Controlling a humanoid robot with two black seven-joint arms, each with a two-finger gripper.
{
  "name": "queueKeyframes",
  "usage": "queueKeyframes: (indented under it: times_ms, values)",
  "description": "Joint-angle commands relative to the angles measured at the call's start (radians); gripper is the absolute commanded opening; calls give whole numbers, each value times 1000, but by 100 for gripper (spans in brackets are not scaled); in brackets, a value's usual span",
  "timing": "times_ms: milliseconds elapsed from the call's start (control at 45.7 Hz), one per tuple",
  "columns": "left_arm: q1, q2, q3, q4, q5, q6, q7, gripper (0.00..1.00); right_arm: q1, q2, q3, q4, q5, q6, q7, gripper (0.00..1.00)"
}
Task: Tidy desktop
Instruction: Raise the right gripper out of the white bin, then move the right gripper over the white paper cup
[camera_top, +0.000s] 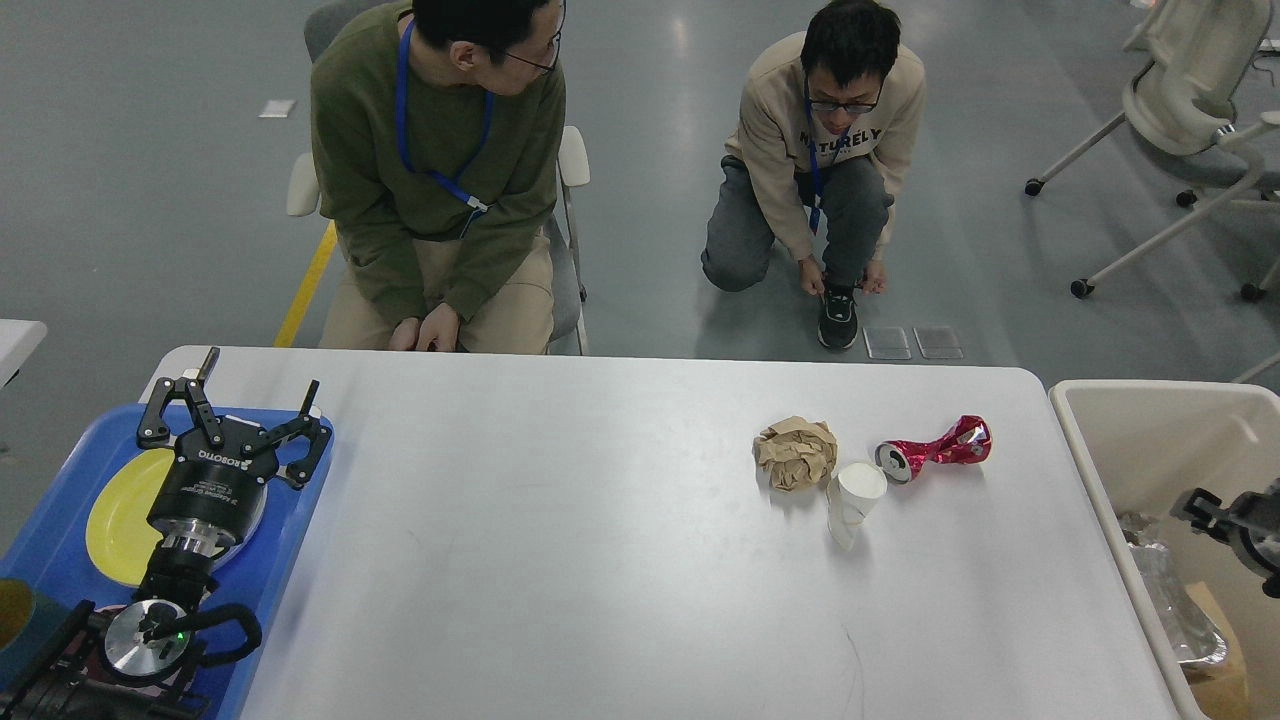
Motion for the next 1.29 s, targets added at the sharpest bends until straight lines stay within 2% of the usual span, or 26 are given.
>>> queueKeyframes:
  times_ms: [0, 131, 307, 416, 679, 788, 1007, 1270]
  values:
    - [0, 0, 0, 0, 0, -1, 0, 96, 284, 14, -138, 218, 5, 63, -1, 100]
    - [0, 0, 0, 0, 0, -1, 0, 96, 507, 81, -211, 347, 9, 181, -1, 100]
    - [2, 0, 0, 0, 0, -1, 0, 96, 728, 155, -206, 396, 12, 447, -3, 100]
    - [2, 0, -1, 0, 0, -1, 0, 96, 861, 203, -202, 481, 13, 517, -3, 100]
    - [2, 0, 0, 0, 0, 1, 0, 96, 1154, 264, -125, 786, 13, 522, -3, 100]
    - [2, 1, 0, 0, 0, 1, 0, 96, 1222, 290, -94, 879, 16, 514, -3, 100]
    - [2, 0, 0, 0, 0, -1, 0, 96, 1224, 307, -48, 896, 16, 505, 4, 100]
    - [0, 0, 0, 0, 0, -1, 0, 96, 1152, 321, -33, 886, 13, 438, 4, 100]
